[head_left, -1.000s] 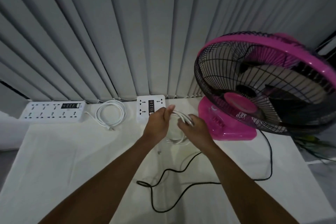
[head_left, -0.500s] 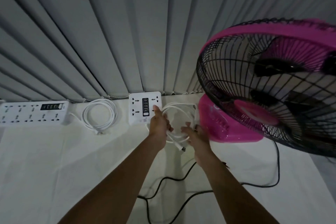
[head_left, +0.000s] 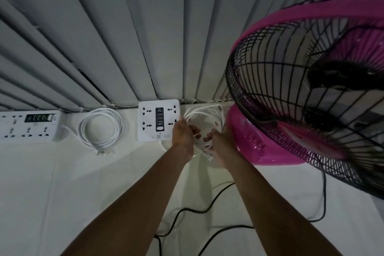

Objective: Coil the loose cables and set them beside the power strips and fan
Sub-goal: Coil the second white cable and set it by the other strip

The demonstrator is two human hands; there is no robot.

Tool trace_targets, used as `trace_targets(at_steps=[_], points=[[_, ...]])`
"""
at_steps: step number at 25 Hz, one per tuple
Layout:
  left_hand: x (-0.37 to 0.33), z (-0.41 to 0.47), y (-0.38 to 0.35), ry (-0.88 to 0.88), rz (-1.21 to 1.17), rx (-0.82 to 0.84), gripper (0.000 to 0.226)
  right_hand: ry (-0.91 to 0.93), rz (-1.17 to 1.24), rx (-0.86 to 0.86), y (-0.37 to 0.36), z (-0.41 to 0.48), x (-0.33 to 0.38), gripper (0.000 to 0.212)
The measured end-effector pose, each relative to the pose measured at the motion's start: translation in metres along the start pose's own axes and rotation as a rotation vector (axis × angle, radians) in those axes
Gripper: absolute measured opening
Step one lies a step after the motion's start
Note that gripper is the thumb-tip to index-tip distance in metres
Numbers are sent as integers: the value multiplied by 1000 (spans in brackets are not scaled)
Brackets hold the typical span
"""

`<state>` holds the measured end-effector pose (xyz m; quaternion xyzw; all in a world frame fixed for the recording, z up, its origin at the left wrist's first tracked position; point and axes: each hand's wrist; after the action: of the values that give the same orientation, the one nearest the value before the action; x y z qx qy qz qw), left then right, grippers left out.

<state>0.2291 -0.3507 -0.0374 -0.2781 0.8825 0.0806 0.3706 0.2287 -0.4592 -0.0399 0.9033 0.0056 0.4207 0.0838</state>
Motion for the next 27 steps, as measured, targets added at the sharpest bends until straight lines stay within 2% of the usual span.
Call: trace_targets(at_steps=[2, 4, 7, 10, 12, 14, 16, 18, 20, 22, 27], points=[[-4, 3, -5, -65, 52, -24, 53, 5, -17, -17, -4, 10, 4, 52], [-6, 6, -3, -171, 210, -56, 48, -23, 3, -15, -7, 19, 7, 49], [-8, 9, 12, -431, 527, -74, 28, -99, 12, -5, -7, 29, 12, 40], [-11, 1, 30, -718, 686, -29, 32, -141, -25, -5, -9, 33, 11, 42], [-8, -6, 44, -871, 775, -38, 36, -84, -126, -44, -12, 34, 8, 47], [-1, -6, 60, -1004, 1040, -122, 36, 65, -359, -98, -12, 32, 6, 60], [5, -6, 77, -952, 1266, -148, 44, 239, -526, -80, -12, 22, 1, 82], [11, -6, 94, -912, 1387, -145, 50, 378, -653, -6, -12, 10, -8, 104], [19, -5, 108, -921, 1456, -119, 53, 413, -771, 68, -12, 3, -18, 120], [23, -3, 117, -940, 1494, -65, 53, 391, -798, 109, -14, 3, -21, 126], [20, 6, 129, -991, 1474, 48, 55, 368, -762, 62, -29, 14, -18, 118]])
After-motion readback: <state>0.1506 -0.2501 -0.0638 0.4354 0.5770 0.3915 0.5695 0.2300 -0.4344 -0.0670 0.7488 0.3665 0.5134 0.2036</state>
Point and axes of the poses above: each hand's wrist, its own z-axis towards the middle knuckle, its own y-axis out of the back of the hand, x = y × z, and after that the axes turned 1 degree about x, right-handed
